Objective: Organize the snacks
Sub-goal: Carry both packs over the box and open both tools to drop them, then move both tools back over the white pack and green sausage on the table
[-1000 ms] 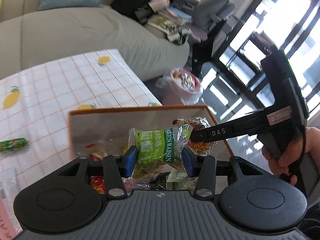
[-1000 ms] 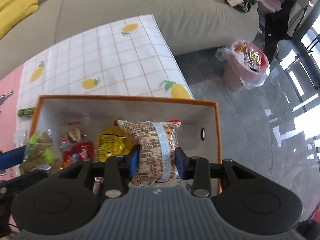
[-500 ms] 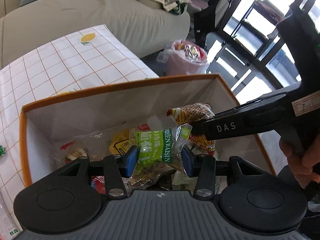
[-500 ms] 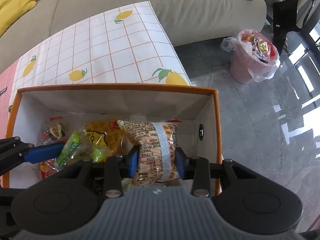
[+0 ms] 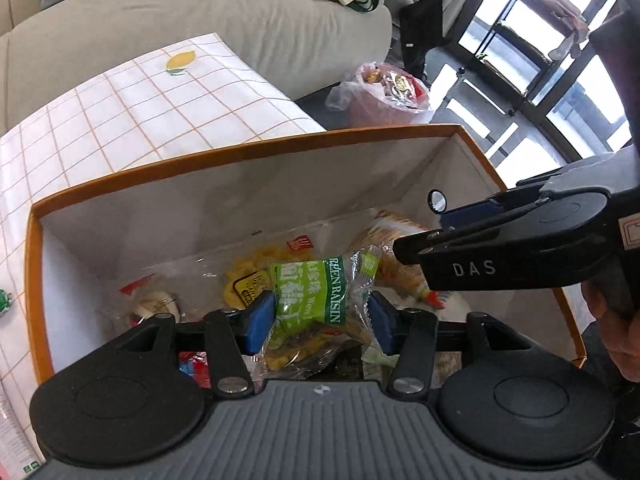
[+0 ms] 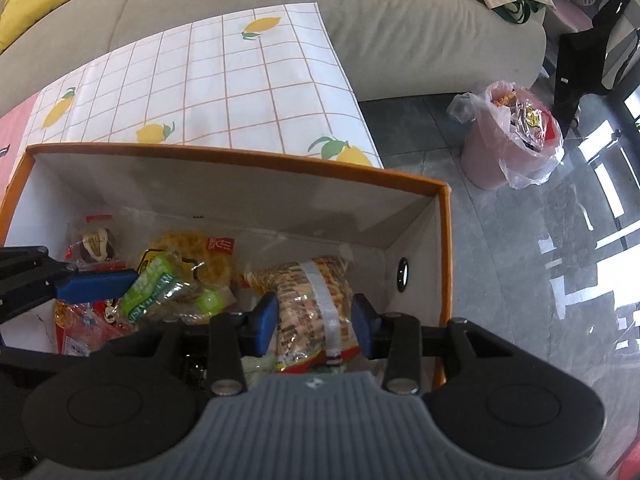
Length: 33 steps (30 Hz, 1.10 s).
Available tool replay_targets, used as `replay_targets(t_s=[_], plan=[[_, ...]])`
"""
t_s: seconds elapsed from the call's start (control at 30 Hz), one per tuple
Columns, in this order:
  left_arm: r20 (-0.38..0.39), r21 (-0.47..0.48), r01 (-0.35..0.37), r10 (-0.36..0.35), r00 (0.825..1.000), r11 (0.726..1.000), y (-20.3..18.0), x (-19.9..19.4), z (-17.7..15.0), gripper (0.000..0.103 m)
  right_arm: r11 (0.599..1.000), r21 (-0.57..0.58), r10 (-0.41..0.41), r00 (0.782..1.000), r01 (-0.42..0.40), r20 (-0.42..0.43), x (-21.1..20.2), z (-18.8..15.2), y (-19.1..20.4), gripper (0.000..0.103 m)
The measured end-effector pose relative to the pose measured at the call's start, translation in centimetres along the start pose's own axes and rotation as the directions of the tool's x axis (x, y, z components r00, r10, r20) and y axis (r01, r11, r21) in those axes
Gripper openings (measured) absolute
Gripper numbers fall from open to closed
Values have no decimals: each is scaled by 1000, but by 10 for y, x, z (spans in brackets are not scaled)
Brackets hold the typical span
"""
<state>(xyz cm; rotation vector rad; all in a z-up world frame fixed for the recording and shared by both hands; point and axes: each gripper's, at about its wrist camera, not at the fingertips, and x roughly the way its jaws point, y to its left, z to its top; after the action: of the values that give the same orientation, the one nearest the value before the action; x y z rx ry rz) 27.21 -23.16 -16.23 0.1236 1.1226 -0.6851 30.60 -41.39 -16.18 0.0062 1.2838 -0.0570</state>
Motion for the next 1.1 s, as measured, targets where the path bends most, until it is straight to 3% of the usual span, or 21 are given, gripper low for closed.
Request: replay_targets(t_s=[0.17,0.27,0.43,0.77,1.1], plan=[[6,9,0,0,1000,1000,0,-8,-2,71,1000,1,4,1000,-4,0,-3,0,5,55],[10,2,-4,4,1000,1000,2,-15,-2,77,1000,6,-4,1000,4,12,-9,2,8,69],[29,6,-11,11,1000,1000,3,-33,-1,80,1000,9,-21,999,21,31,-25,6,15,79],[117,24,-95,91,989,995,8,-98,-12,82,999,44,-14,997,11,73,-71,16,35,84],[194,-21,-216,216,957,976,32,-167,-36,82,999,-29,19,986,-14,168,-125,21,94,87]])
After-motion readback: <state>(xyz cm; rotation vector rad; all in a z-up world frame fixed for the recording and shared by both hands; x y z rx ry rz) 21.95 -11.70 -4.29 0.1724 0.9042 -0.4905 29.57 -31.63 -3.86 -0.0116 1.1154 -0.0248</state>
